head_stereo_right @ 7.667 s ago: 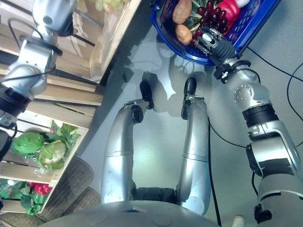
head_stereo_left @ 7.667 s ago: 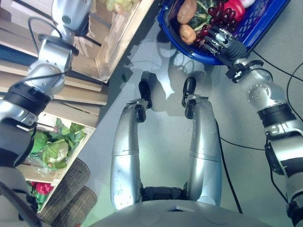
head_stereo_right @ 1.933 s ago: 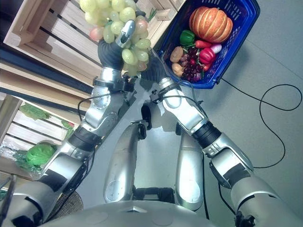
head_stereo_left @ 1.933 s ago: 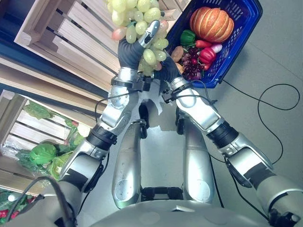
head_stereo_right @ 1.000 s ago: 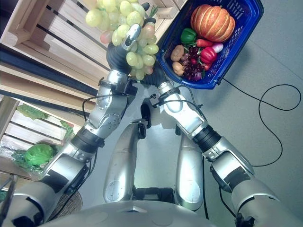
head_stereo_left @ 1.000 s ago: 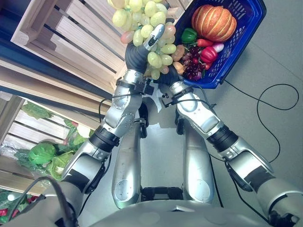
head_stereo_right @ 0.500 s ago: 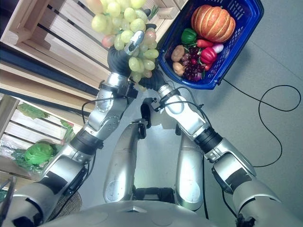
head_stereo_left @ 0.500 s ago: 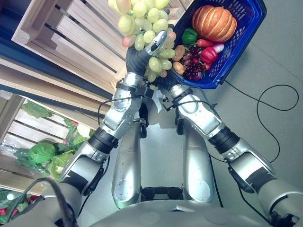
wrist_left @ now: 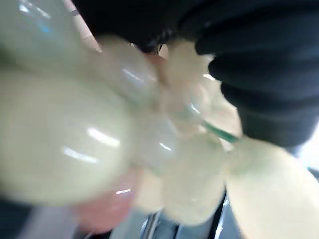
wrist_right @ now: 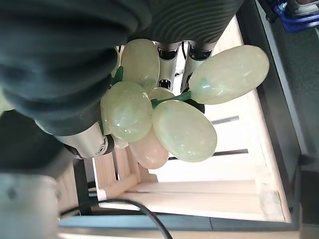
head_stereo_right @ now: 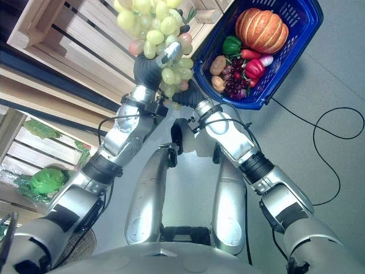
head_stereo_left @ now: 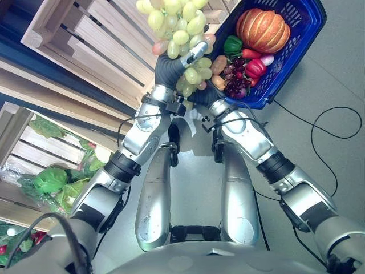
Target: Pick up fruits and vegetables into the basket
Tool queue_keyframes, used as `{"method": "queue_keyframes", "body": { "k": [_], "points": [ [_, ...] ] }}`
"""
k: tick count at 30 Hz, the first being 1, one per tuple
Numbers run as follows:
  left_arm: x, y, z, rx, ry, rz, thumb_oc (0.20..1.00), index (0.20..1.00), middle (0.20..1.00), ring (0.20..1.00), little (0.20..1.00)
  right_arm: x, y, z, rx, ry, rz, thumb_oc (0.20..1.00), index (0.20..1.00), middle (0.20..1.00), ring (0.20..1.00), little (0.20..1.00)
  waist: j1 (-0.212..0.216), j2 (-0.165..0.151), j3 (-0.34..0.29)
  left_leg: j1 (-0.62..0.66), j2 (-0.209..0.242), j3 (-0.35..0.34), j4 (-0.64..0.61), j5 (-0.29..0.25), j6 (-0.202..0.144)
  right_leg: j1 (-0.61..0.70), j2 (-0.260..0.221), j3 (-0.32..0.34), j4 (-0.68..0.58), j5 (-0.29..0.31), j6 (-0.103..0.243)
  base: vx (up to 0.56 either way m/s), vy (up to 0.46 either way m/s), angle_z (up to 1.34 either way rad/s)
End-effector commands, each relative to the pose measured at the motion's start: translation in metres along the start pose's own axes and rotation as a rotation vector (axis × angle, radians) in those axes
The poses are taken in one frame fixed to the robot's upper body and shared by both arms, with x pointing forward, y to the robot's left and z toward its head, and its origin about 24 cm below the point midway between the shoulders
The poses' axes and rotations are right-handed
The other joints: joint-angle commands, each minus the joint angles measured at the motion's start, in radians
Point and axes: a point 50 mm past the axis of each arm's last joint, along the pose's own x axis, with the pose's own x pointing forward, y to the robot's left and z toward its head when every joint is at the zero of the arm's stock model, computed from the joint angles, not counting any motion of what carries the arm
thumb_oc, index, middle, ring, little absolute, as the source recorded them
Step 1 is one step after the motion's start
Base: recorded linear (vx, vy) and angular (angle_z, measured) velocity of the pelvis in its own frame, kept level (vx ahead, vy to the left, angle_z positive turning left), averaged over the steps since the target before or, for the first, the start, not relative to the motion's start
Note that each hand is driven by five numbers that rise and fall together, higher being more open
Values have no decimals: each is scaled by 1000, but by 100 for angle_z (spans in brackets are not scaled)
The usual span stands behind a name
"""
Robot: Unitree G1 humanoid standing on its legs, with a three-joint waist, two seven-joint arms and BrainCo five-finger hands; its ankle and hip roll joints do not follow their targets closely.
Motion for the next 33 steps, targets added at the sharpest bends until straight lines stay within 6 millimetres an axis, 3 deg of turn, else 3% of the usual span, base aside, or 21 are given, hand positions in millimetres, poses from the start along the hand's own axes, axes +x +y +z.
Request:
{"method": "queue_keyframes", "body": {
  "k": [1, 9, 11, 16, 18, 19, 24, 27, 28, 33],
  "points": [
    [2, -30, 17, 98, -44, -210, 1000, 1000, 1000, 1000, 1000, 18, -4, 68, 53, -310, 9, 200, 200, 200, 200, 200, -3, 4, -55, 68, -55, 77, -44, -129, 50, 55, 39, -53, -23, -65, 28, 0, 0, 0],
    [8, -20, 58, 480, -209, -286, 1000, 1000, 1000, 1000, 1000, 7, -33, 84, 27, -409, -78, 200, 200, 200, 200, 200, -10, 11, -55, 81, -52, 85, -45, -136, 46, 65, 42, -46, -20, -77, 25, 8, -8, -1],
    [9, -18, 72, 551, -248, -311, 1000, 1000, 1000, 1000, 1000, 2, -44, 94, 9, -466, -115, 200, 200, 200, 200, 200, -13, 11, -55, 57, -49, 92, -46, -110, 50, 42, 41, -51, -24, -53, 15, -43, -56, -1],
    [3, -18, 89, 619, -340, -368, 1000, 1000, 1000, 1000, 1000, -11, -63, 106, -18, -545, -197, 200, 200, 200, 200, 200, -20, 11, -55, 64, -44, 86, -20, -144, 46, 44, 49, -39, 11, -87, 21, 75, -77, -2],
    [2, -18, 92, 628, -339, -386, 1000, 1000, 1000, 1000, 1000, -16, -69, 111, -19, -572, -222, 200, 200, 200, 200, 200, -23, 11, -55, 43, -40, 96, -23, -121, 50, 24, 49, -47, 9, -67, 11, -10, -86, -5],
    [1, -17, 91, 628, -336, -400, 1000, 1000, 1000, 1000, 1000, -19, -74, 112, -13, -585, -244, 200, 200, 200, 200, 200, -26, 11, -55, 57, -41, 86, -13, -145, 44, 35, 54, -36, 23, -92, 18, 27, -88, -5],
    [-3, -11, 88, 597, -306, -387, 1000, 1000, 1000, 1000, 1000, -31, -89, 116, 30, -636, -303, 200, 200, 200, 200, 200, -38, 13, -55, 46, -28, 94, -1, -149, 42, 17, 61, -31, 43, -100, 13, 50, -96, -7],
    [-8, -4, 80, 543, -252, -375, 1000, 1000, 1000, 1000, 1000, -39, -99, 116, 38, -648, -345, 200, 200, 200, 200, 200, -48, 19, -55, 11, -19, 108, 14, -130, 46, -23, 58, -34, 57, -82, 2, 13, -87, -2],
    [-10, -2, 75, 519, -233, -368, 1000, 1000, 1000, 1000, 1000, -41, -101, 114, 47, -641, -356, 200, 200, 200, 200, 200, -49, 22, -55, 24, -20, 98, 27, -158, 40, -13, 61, -23, 73, -110, 11, 29, -69, -4],
    [-24, 11, 61, 460, -180, -301, 1000, 1000, 1000, 1000, 1000, -51, -118, 107, 102, -608, -412, 200, 200, 200, 200, 200, -49, 43, -55, -32, -10, 101, 62, -162, 38, -76, 57, -16, 115, -120, 5, 28, -94, -8]
  ]
}}
